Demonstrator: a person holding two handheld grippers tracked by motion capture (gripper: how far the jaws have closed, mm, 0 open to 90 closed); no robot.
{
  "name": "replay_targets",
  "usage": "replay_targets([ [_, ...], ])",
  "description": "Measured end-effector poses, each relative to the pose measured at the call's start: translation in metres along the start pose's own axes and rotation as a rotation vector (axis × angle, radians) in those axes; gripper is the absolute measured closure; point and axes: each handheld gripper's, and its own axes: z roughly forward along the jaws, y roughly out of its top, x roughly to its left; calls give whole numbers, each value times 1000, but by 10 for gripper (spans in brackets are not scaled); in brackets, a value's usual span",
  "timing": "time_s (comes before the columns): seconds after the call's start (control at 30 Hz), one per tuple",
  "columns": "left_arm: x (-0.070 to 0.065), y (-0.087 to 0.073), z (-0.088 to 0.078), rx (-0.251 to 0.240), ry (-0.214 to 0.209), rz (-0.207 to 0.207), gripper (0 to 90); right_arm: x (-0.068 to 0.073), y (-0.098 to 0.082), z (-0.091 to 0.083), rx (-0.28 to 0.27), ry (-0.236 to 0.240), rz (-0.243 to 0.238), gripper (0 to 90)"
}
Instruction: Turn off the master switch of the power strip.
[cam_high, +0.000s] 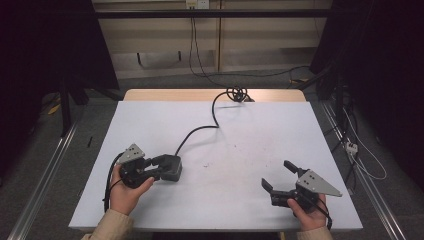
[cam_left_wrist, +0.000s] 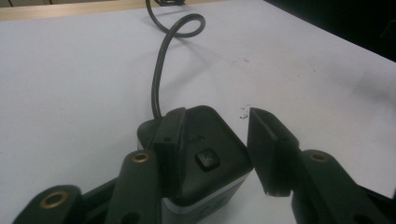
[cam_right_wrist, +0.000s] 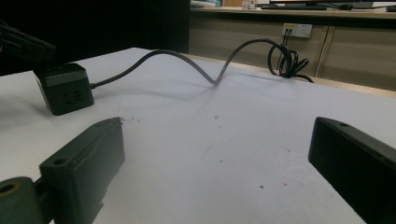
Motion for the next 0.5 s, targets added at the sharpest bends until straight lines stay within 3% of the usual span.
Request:
replay_targets([
  [0.33, 1, 0, 1, -14, -15, -17, 431, -1, 0, -2, -5, -6, 7, 31],
  [0.5, 0, 1, 0, -25, -29, 1, 353, -3, 0, -4, -6, -12, 8, 31],
])
